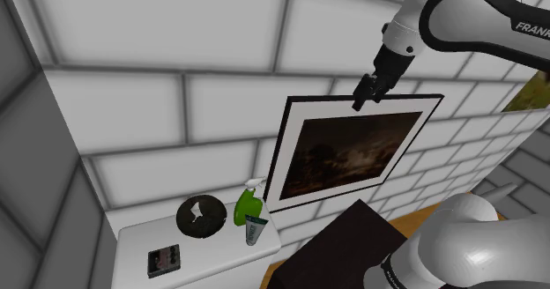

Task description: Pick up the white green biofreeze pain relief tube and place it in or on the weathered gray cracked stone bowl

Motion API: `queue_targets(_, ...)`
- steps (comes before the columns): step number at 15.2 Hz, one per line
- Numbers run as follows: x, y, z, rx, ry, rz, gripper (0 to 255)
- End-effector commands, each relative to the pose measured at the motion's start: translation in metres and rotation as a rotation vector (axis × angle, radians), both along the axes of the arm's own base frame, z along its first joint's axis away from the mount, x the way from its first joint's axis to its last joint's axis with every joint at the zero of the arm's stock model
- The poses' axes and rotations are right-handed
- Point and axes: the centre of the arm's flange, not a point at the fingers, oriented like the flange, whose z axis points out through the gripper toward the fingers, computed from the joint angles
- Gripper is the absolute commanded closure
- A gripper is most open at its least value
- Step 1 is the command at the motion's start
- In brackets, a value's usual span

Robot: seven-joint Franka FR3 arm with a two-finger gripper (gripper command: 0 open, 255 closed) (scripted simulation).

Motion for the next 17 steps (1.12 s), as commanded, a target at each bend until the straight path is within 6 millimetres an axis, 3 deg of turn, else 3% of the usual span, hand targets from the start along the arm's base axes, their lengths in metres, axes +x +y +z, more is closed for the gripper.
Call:
queue_targets(1,0.000,0.000,0.000,0.000,0.000,0.000,0)
queue_targets(17,0.064,0.109,-0.166,0.012,0.040,0.201,0)
